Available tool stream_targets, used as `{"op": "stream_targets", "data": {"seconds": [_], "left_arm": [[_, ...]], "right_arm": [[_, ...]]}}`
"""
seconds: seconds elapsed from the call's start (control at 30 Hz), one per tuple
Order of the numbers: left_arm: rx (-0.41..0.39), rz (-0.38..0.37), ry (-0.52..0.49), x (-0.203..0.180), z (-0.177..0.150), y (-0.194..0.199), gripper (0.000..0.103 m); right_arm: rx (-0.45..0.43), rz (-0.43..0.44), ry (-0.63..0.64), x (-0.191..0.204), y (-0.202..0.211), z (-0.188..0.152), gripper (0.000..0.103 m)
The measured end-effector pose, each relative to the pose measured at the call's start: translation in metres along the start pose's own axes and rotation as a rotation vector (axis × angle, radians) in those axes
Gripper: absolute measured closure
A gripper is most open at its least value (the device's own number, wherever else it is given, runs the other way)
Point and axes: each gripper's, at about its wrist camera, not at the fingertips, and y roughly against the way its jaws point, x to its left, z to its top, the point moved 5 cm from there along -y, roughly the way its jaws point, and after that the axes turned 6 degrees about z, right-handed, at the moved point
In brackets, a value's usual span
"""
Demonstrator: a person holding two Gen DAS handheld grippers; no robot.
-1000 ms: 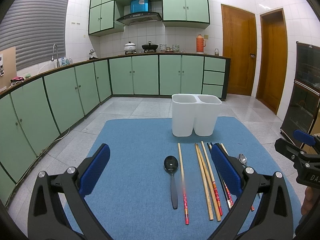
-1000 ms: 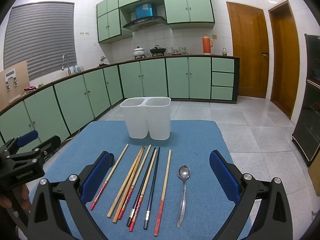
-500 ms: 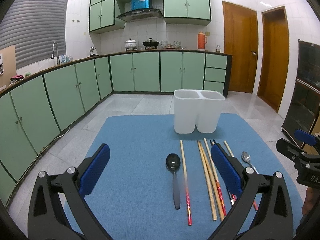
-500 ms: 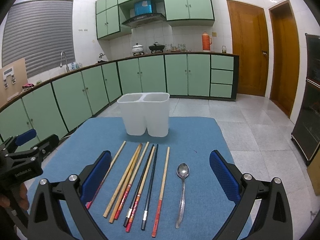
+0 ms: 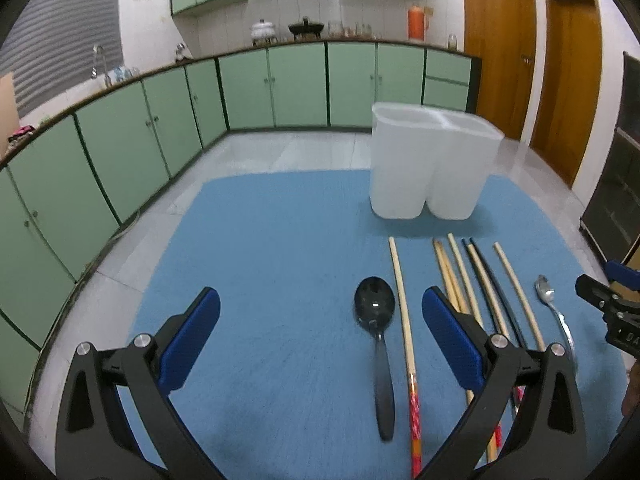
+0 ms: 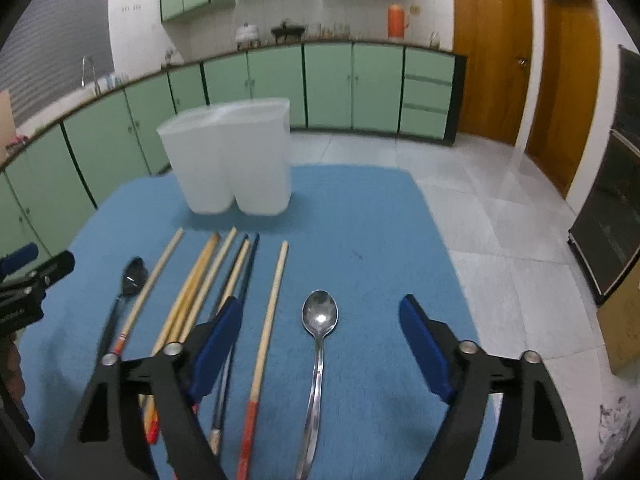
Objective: Organize utensils
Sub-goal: 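Grasp the black spoon with the left tool while the right tool grasps the metal spoon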
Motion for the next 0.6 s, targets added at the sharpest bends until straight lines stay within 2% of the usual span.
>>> {"op": "stream_targets", "data": {"seconds": [0.13, 0.33, 0.37, 0.43, 0.6], "left_arm": [[0.063, -0.025, 0.000, -0.008, 0.001, -0.030, 0.005], [0.126, -0.029, -0.026, -0.022, -0.002, -0.059, 0.009], [0.138, -0.027, -0.030, -0.024, -0.002, -0.063, 0.010], [0.167, -0.033, -0.037, -0.027, -0.006, -0.071, 0.022], [0.221, -0.050, -0.030, -0.031, -0.012, -0.087, 0.027]], "right_arm": [[0.092, 0.039, -0.039, -0.012, -0.034, -0.005, 0.038], [0.164, 0.057, -0.060, -0.018, -0.060, -0.008, 0.043], [0.172, 0.057, -0.056, -0.018, -0.062, -0.008, 0.044], [0.185, 0.055, -0.050, -0.018, -0.065, -0.010, 0.046], [0.193, 0.050, -0.045, -0.018, -0.069, -0.008, 0.049]]}}
